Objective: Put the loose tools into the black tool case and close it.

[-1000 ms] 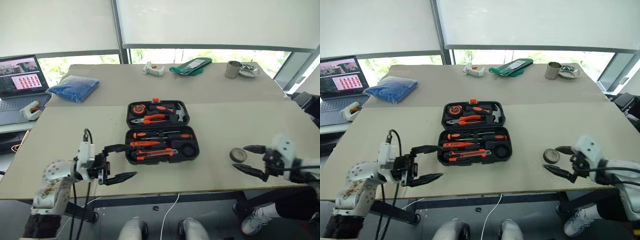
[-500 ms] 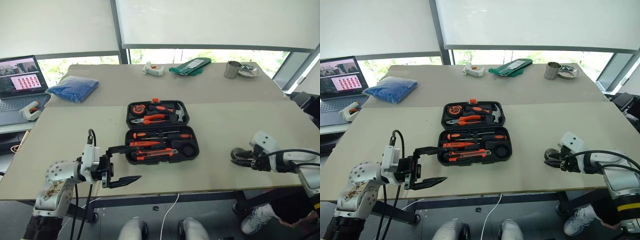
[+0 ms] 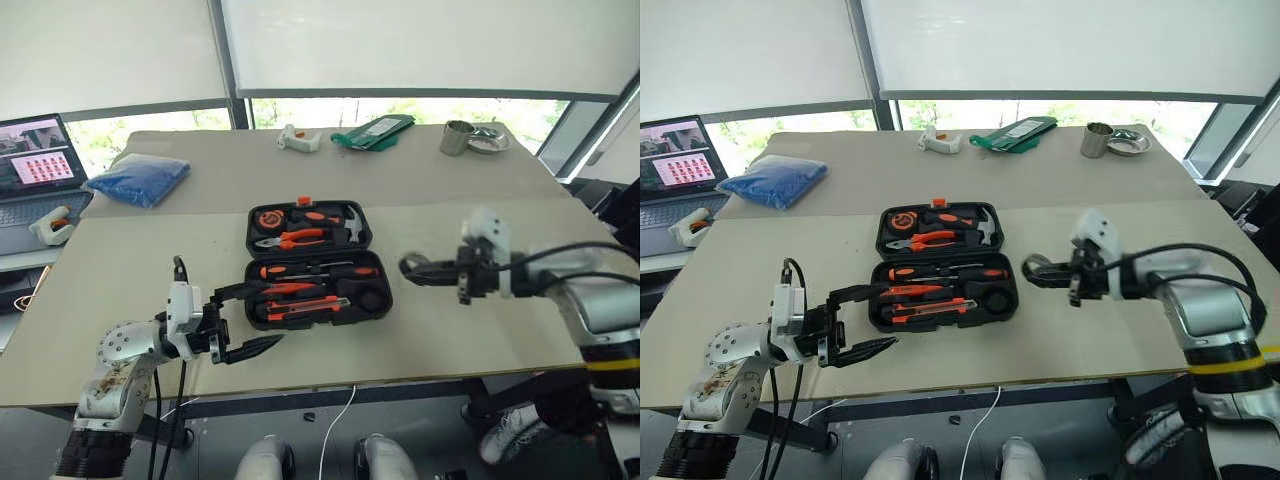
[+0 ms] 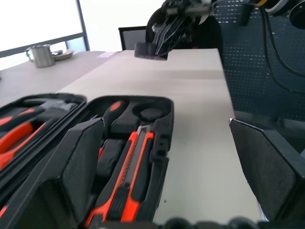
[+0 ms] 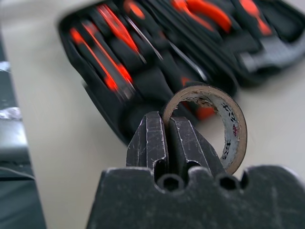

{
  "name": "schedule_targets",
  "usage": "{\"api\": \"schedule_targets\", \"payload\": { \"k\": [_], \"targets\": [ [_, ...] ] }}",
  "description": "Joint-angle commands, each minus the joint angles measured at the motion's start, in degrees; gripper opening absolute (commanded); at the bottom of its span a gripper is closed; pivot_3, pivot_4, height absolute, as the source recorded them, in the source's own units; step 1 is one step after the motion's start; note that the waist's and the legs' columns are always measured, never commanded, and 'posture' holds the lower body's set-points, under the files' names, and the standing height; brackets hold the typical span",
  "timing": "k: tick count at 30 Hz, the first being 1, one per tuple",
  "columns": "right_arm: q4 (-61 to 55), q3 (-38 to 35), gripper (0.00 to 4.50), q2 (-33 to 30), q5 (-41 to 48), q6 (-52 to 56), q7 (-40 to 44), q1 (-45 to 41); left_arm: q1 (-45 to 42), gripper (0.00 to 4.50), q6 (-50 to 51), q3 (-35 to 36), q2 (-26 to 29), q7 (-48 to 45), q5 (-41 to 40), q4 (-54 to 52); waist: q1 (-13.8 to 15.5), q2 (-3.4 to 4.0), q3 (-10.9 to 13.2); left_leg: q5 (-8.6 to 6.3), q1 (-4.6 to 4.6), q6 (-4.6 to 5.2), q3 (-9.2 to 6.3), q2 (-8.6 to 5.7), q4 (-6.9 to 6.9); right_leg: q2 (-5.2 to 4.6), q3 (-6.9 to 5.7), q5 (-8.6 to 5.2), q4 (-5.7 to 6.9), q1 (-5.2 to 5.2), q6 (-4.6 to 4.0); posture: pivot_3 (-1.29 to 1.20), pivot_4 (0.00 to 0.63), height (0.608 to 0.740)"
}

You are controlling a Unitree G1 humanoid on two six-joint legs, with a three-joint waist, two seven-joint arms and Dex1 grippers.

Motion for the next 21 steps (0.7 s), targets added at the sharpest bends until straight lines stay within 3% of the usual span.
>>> {"api": "schedule_targets", "payload": {
  "k": [1,10,18,19,21],
  "targets": [
    [-0.97,4.40,0.04,1.20,-2.10,2.19,-1.86,-1.71,-0.54,4.50,-0.93,1.02,0.63,0.05,-0.11,-0.45,0.30,0.00,0.00,-0.01,-0.03,0.01,0.00,-0.02,0.01,-0.02,0.00,0.01,-0.02,-0.01,-0.02,0.00,0.150,0.740],
    [0.47,10.05,0.04,2.33,-4.28,4.99,-2.34,-1.87,0.21,4.50,-3.22,1.83,1.82,-0.23,0.66,0.33,0.18,0.00,0.00,-0.06,-0.10,0.09,0.07,-0.06,0.01,-0.07,-0.01,0.02,-0.05,-0.06,0.00,0.00,0.150,0.740],
    [4.91,13.75,0.04,3.85,-9.87,0.34,-3.55,-3.00,0.37,4.50,-6.38,1.78,1.23,0.46,2.41,1.17,0.12,-0.01,0.00,-0.05,-0.03,0.07,0.07,-0.03,0.02,-0.04,-0.02,-0.01,-0.03,-0.02,0.03,0.00,0.150,0.740],
    [5.46,13.91,0.79,3.97,-10.51,-0.38,-3.76,-3.13,0.36,4.50,-6.65,1.82,1.17,0.66,2.44,1.28,0.19,-0.01,0.00,-0.04,-0.05,0.07,0.07,-0.04,0.02,-0.05,-0.01,0.00,-0.03,-0.03,0.02,0.00,0.150,0.740],
    [6.00,14.25,1.25,3.72,-11.23,-1.13,-2.87,-3.41,0.63,4.50,-7.15,1.91,1.14,1.01,2.51,1.26,0.24,-0.01,0.00,-0.04,-0.05,0.07,0.07,-0.05,0.02,-0.05,-0.02,0.01,-0.03,-0.03,0.00,0.00,0.150,0.740]
  ]
}}
